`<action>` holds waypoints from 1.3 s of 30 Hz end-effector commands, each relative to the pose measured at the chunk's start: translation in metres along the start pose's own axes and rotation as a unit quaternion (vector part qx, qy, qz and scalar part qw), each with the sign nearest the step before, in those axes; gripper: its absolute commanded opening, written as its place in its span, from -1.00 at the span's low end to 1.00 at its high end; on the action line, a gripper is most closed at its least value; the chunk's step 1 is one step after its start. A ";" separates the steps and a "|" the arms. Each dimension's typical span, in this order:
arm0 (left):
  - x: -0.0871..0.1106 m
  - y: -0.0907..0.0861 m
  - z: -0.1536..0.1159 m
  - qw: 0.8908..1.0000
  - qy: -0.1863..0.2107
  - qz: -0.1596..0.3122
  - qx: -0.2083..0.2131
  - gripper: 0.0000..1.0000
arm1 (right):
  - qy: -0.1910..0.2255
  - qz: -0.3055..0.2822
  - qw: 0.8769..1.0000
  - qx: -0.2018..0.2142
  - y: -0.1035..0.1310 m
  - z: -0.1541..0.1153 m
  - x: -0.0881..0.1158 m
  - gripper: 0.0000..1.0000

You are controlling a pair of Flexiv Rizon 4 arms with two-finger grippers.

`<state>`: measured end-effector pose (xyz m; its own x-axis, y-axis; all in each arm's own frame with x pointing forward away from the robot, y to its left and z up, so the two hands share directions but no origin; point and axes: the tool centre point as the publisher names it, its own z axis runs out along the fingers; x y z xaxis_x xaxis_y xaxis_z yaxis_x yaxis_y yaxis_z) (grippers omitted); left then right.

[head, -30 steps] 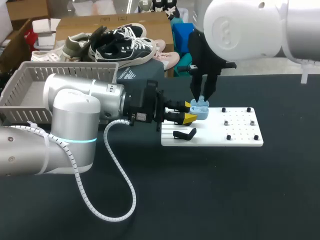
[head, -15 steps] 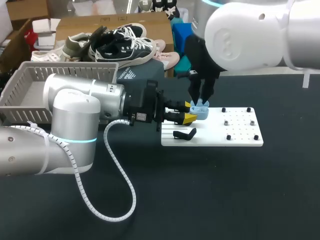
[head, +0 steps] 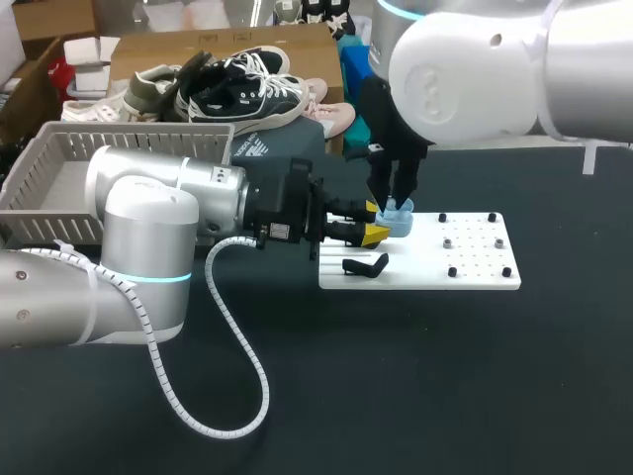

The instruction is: Pick up each earbud case from the left stands, insert the matching earbuds, close the lid, and place the case in the box.

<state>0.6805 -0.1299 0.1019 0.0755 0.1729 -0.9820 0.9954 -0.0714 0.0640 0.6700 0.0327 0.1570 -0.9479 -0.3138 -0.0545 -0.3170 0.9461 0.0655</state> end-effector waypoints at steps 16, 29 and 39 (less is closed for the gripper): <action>0.001 0.000 0.000 1.000 -0.001 0.001 -0.001 -1.00 | 0.004 0.004 1.000 0.007 -0.001 0.005 -0.004 -1.00; 0.001 0.000 0.000 1.000 -0.001 0.001 -0.001 -1.00 | 0.006 0.005 1.000 0.009 0.000 0.008 -0.003 -1.00; 0.001 0.000 0.000 1.000 -0.001 0.001 -0.001 -1.00 | 0.005 0.009 1.000 0.009 0.000 0.011 -0.003 -1.00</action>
<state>0.6805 -0.1299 0.1018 0.0756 0.1728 -0.9821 0.9954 -0.0715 0.0640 0.6738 0.0335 0.1470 -0.9525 -0.3016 -0.0416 -0.3035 0.9514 0.0524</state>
